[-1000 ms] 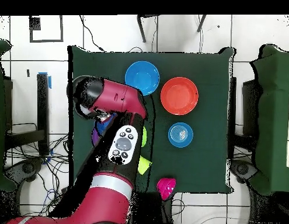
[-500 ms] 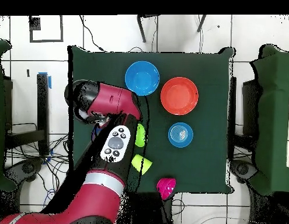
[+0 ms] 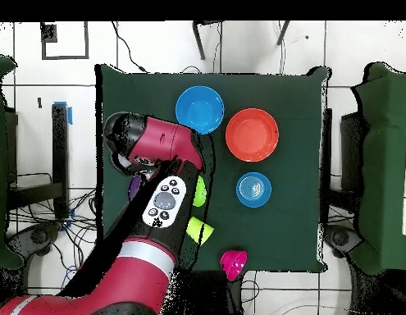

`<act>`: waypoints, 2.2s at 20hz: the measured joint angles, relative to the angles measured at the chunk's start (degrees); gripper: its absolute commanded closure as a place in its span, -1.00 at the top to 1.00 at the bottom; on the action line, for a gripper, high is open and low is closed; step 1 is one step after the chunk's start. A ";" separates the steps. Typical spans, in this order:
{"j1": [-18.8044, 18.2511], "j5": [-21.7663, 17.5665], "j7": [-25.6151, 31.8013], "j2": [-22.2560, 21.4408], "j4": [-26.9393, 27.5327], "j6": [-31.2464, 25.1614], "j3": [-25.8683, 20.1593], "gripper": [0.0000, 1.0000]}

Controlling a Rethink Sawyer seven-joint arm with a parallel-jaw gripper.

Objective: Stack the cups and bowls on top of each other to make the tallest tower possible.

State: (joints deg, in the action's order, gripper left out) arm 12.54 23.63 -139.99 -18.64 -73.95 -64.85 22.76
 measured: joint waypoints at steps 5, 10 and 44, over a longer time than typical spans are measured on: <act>0.43 0.01 0.00 0.00 0.00 0.00 0.12 -1.00; 0.87 0.17 0.00 0.08 0.00 0.01 0.11 -1.00; 2.17 2.22 0.00 1.02 0.01 1.59 2.49 1.00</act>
State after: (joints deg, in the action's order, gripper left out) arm 14.71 25.85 -139.99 -17.62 -73.94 -63.26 25.25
